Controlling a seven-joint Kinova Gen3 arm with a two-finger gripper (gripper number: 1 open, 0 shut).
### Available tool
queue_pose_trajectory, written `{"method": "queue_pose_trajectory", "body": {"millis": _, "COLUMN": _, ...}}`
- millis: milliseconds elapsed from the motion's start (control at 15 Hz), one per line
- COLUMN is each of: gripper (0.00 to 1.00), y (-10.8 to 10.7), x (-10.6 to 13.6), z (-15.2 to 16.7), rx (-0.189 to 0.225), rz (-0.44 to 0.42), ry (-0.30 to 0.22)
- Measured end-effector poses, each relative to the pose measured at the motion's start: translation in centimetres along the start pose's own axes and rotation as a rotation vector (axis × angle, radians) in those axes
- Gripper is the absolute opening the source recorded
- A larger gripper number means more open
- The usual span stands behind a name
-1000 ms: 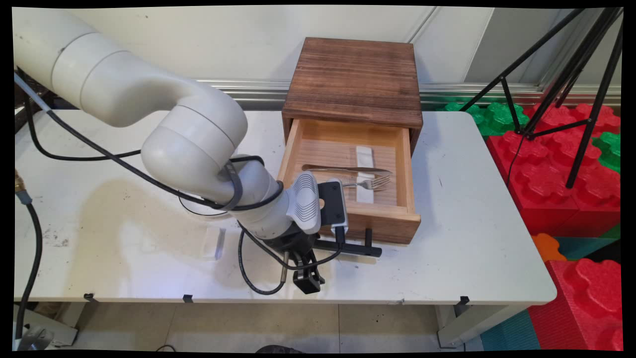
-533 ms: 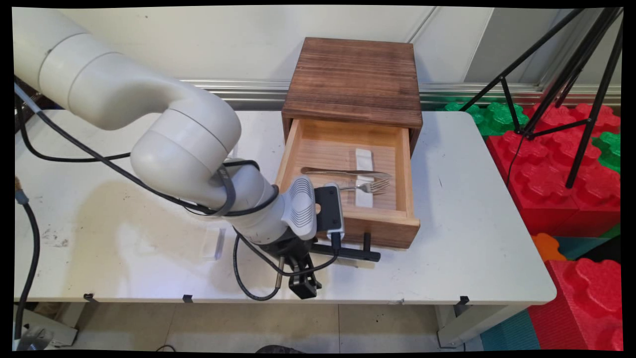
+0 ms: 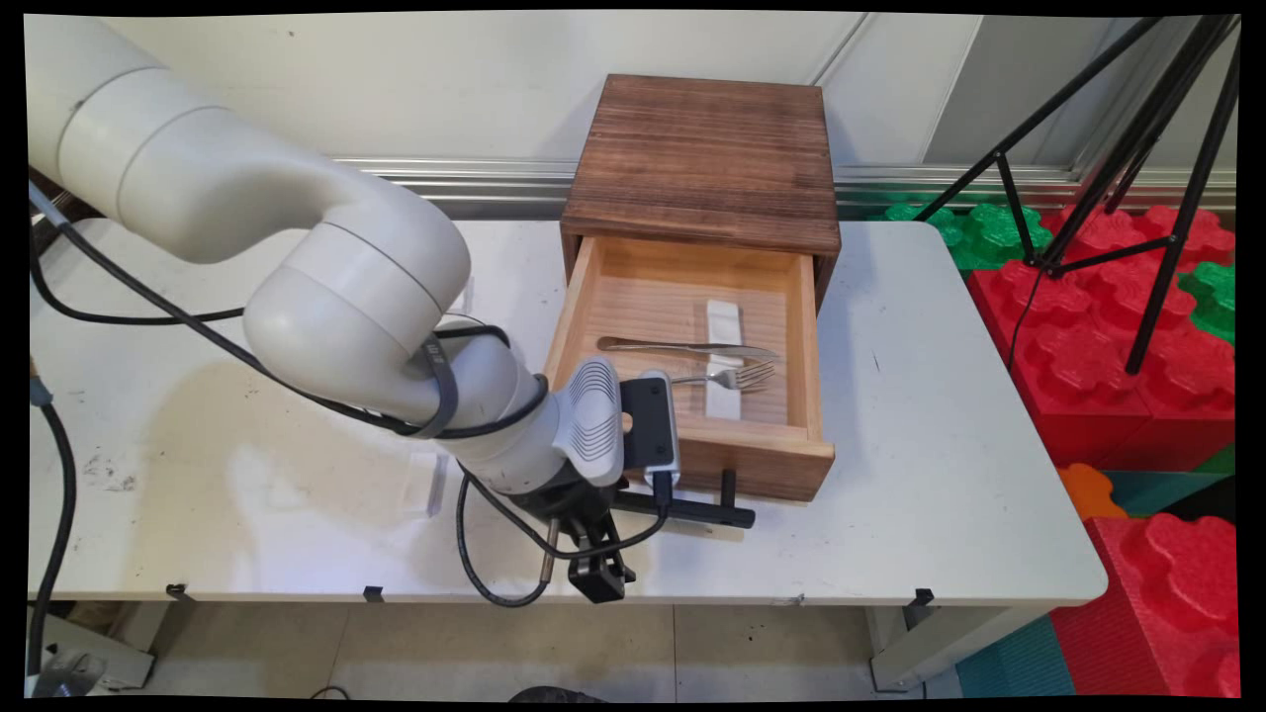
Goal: Open the drawer
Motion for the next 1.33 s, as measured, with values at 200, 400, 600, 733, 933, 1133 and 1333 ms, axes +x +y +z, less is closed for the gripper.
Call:
{"method": "queue_pose_trajectory", "body": {"millis": 200, "gripper": 1.0, "y": 0.3, "x": -0.2, "z": -0.1, "rx": -0.002, "rz": 0.0, "ry": -0.001}}
{"method": "queue_pose_trajectory", "body": {"millis": 400, "gripper": 1.0, "y": 0.6, "x": -0.3, "z": -0.3, "rx": -0.004, "rz": 0.0, "ry": -0.003}}
{"method": "queue_pose_trajectory", "body": {"millis": 600, "gripper": 1.0, "y": 0.8, "x": -0.4, "z": -0.4, "rx": -0.005, "rz": 0.001, "ry": -0.004}}
{"method": "queue_pose_trajectory", "body": {"millis": 733, "gripper": 1.0, "y": 0.9, "x": -0.5, "z": -0.4, "rx": -0.006, "rz": 0.002, "ry": -0.004}}
{"method": "queue_pose_trajectory", "body": {"millis": 933, "gripper": 1.0, "y": 1.1, "x": -0.5, "z": -0.5, "rx": -0.007, "rz": 0.003, "ry": -0.004}}
{"method": "queue_pose_trajectory", "body": {"millis": 1133, "gripper": 1.0, "y": 1.3, "x": -0.6, "z": -0.6, "rx": -0.008, "rz": 0.005, "ry": -0.003}}
{"method": "queue_pose_trajectory", "body": {"millis": 1333, "gripper": 1.0, "y": 1.5, "x": -0.6, "z": -0.8, "rx": -0.009, "rz": 0.006, "ry": -0.003}}
